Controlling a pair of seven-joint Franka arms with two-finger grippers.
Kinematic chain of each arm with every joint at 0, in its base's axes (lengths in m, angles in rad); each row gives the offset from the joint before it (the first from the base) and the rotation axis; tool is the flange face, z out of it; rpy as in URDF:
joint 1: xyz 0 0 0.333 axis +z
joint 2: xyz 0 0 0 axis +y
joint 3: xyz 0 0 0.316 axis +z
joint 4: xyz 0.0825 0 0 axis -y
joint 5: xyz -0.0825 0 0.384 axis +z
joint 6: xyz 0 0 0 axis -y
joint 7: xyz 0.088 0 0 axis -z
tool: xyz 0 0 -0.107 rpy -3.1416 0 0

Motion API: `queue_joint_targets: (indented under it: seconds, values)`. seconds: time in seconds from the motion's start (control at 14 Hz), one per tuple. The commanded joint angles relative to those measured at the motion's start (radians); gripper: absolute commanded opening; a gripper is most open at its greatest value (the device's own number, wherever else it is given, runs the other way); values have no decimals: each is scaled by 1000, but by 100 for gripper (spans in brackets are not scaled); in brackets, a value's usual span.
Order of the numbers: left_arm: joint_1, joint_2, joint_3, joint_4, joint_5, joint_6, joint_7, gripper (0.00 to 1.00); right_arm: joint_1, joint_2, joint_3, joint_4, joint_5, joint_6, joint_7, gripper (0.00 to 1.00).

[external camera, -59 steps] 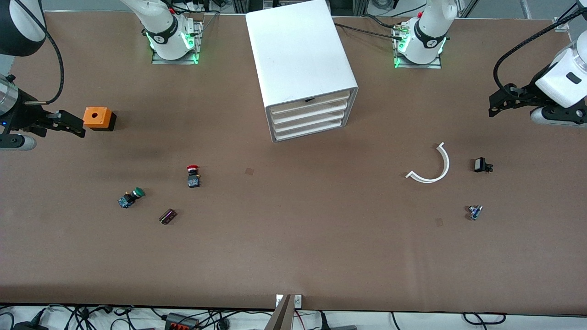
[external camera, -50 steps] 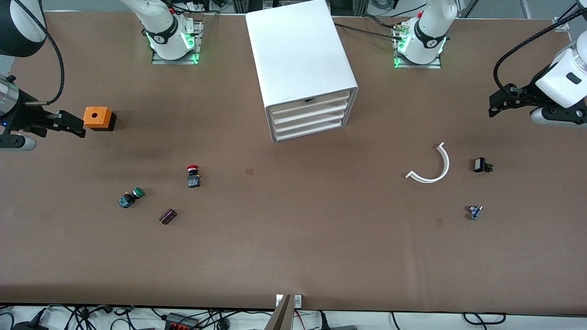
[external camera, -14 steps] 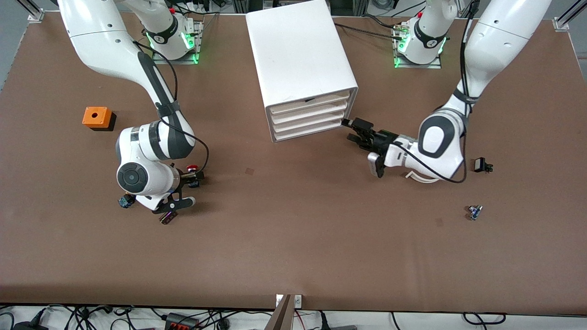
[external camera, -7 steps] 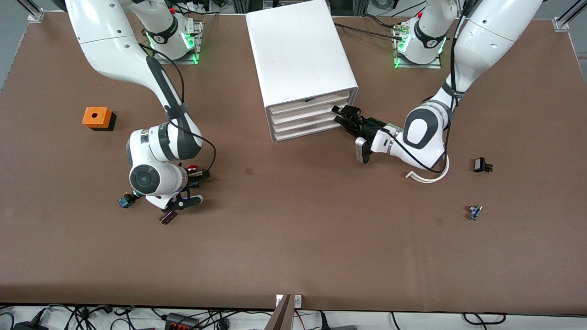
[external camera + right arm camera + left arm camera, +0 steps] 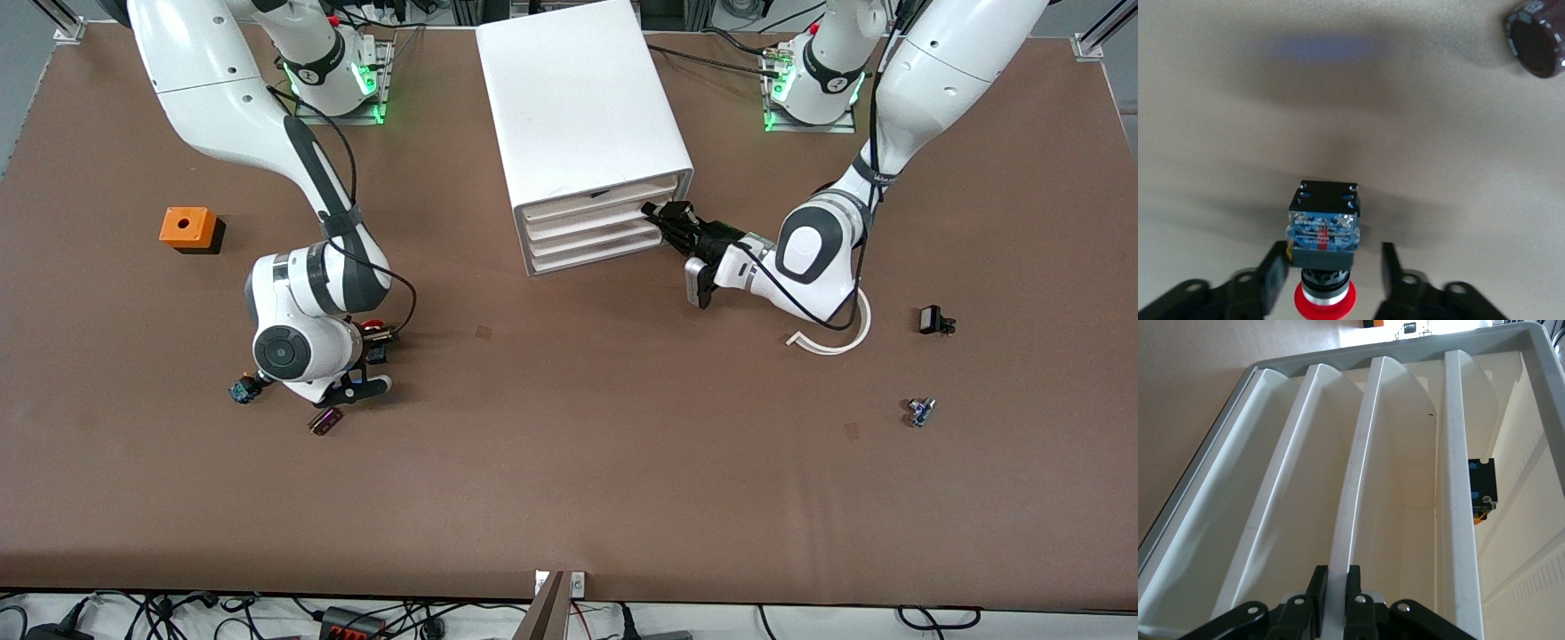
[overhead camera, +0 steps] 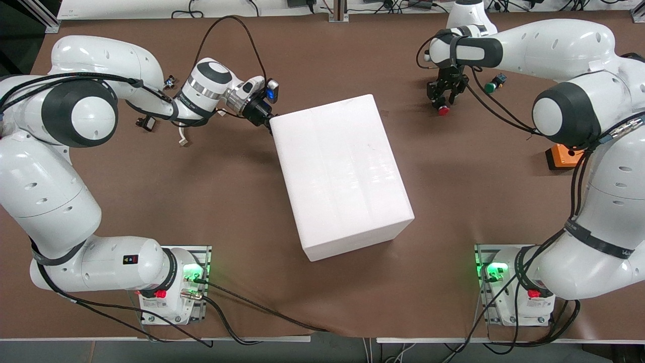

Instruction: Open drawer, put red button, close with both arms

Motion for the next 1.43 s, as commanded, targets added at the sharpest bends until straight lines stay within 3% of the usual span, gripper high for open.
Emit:
queue_joint_targets:
  seconds: [0.0,0.29,0.57,0.64,0.71,0.86,1.14,1.36]
  values:
    - [4,-9,2,23,-18,21,-14,4,-1,-7,1,6,17,-14,2,4]
    - [6,69,58,153,2,20,-2,4,5,-16,3,58,15,-14,-15,0]
    - [6,118,124,266,46,18,-8,10,47,-36,4,212,15,-25,-10,0]
    - [6,117,128,269,46,17,-9,38,62,-36,4,267,15,-54,-10,0]
    - [7,115,128,269,49,14,3,99,73,-35,3,336,14,-115,-12,0]
    - [9,94,129,269,54,6,-9,100,79,-33,6,436,17,-210,-12,0]
    - [12,52,138,272,89,-57,-43,100,151,-36,13,519,17,-286,-2,0]
    - [12,-18,149,321,215,-121,-276,100,240,-59,16,527,17,-283,66,0]
